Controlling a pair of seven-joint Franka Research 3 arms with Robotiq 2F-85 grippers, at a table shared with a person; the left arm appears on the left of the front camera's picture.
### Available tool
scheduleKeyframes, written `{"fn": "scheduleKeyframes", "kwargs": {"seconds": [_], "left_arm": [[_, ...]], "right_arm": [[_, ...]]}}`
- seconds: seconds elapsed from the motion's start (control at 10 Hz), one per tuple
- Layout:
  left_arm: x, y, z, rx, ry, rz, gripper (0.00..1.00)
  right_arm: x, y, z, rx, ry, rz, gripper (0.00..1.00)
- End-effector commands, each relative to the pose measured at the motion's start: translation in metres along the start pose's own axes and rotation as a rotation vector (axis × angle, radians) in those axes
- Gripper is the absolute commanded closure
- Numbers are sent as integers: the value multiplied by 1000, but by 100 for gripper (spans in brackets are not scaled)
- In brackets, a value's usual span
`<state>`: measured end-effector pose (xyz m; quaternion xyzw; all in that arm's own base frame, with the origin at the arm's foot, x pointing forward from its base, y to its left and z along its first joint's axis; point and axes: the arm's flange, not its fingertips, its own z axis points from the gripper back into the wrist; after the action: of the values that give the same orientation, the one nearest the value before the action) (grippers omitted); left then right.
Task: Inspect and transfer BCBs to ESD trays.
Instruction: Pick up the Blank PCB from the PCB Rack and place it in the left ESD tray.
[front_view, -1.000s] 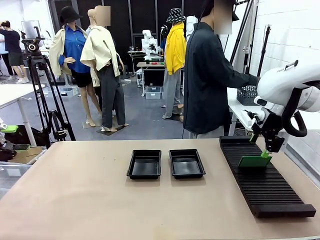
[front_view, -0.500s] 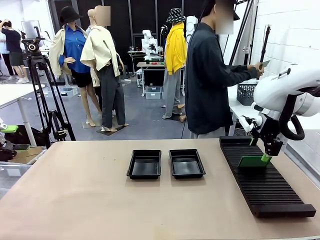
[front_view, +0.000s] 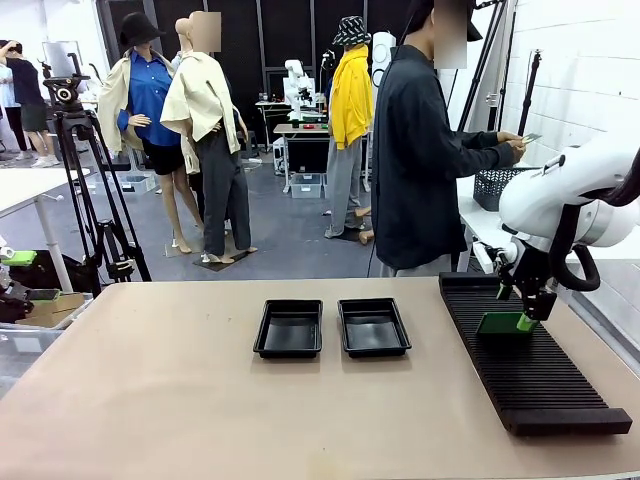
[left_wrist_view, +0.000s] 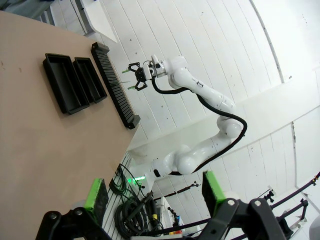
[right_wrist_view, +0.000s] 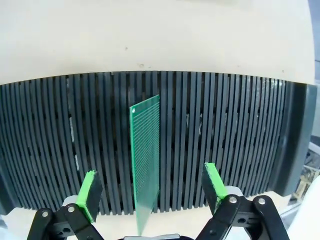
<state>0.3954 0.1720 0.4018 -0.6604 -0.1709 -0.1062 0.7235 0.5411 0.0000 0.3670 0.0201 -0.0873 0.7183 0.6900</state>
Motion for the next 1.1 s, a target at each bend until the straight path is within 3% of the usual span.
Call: {"fn": "scheduleKeyframes", "kwargs": {"seconds": [0.0, 1.0], "left_arm": [[-1, -1, 1, 8, -1, -2, 0], [-1, -1, 1, 8, -1, -2, 0]], "right_arm": [[4, -7, -3, -7, 41, -26, 0], [7, -14, 0, -14, 50, -30, 76]]}}
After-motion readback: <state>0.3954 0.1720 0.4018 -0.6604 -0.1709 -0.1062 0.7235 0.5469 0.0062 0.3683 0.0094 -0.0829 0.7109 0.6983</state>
